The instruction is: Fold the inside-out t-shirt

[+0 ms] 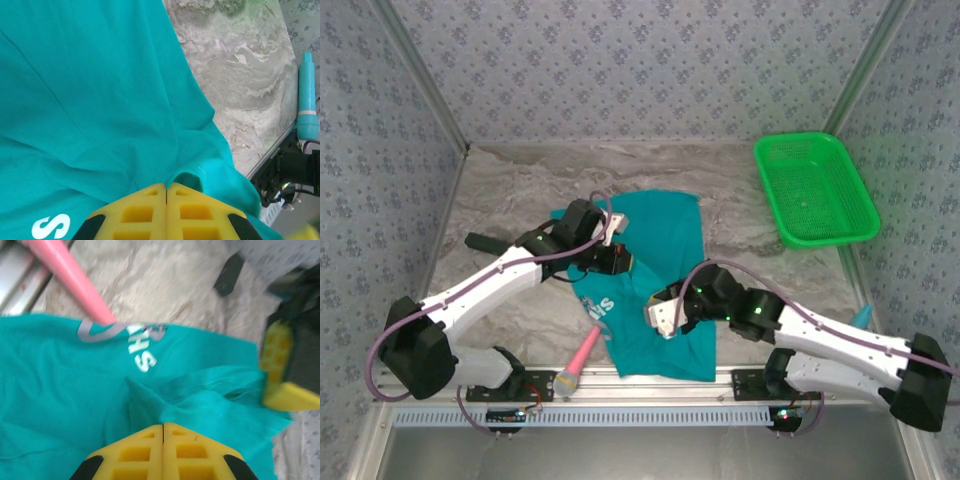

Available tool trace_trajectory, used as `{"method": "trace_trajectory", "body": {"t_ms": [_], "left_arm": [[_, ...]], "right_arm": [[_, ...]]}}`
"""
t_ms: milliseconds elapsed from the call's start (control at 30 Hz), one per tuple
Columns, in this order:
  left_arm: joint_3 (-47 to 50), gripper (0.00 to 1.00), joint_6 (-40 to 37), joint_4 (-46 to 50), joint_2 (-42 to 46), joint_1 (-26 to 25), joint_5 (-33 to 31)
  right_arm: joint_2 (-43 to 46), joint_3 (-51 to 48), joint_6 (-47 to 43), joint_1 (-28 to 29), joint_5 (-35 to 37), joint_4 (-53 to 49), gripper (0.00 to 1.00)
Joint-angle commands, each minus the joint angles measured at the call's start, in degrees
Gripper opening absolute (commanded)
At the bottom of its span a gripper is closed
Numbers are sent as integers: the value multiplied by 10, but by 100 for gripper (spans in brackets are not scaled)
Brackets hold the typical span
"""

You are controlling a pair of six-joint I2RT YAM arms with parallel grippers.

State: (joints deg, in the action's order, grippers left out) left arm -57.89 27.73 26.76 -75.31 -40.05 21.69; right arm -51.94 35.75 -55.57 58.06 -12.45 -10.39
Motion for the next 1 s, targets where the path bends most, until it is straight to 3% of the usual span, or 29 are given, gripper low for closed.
{"method": "trace_trajectory", "body": {"t_ms": [0,200,500,733,967], "left_arm": [[-5,0,1,-11,8,12,-14],[-25,0,-24,21,2,36,-54],[-24,0,-58,60,34,49,-117],[19,0,-47,53,76,64,-117],[53,0,-41,39,87,74,-97]], "right_arm": [[24,-3,28,-2,-84,1,0],[6,10,34,9,-113,6,0],[-60,20,81,28,-174,140,0],[-117,39,78,33,-232,139,0],[-180,49,84,57,-243,160,0]]}}
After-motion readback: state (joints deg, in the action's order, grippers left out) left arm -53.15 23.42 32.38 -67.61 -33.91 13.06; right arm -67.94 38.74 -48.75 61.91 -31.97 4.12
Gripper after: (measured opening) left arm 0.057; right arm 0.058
